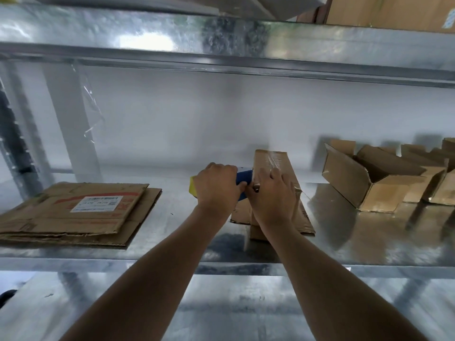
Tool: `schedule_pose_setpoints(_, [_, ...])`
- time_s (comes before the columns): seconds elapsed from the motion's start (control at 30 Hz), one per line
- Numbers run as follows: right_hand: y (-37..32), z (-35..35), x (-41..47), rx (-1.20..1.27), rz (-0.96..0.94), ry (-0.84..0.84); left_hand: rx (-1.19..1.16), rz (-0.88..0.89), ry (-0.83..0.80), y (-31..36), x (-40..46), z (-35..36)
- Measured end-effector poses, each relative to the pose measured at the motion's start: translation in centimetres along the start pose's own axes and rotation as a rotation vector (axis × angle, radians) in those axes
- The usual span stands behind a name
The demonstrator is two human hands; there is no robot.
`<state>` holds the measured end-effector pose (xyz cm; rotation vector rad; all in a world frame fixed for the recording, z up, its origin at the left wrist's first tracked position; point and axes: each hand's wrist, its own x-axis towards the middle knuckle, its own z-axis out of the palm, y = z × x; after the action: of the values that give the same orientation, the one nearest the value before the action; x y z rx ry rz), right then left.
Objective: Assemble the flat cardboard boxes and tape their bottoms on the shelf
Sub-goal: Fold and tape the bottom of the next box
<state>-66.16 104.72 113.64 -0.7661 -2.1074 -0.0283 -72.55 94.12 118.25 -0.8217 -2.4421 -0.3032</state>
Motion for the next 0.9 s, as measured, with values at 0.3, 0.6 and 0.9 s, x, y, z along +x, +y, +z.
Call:
schedule_pose_setpoints(0.3, [0.3,-1.4,-1.8,0.054,-0.048,0.036,-0.095,-0.058,-0.037,-2.6,-0.7,3.3])
schedule_pose_setpoints(0.6, [2.6,-2.0,-1.5,0.017,-0.106,-0.043,-0.170,-0.036,0.009,-6.5,-1.6,4.9])
schedule_pose_setpoints(0.9, [2.8,-4.3,-2.7,0.044,-0.185,0.116,-0.177,-0.085,-0.031,-8.2,-3.5,5.4])
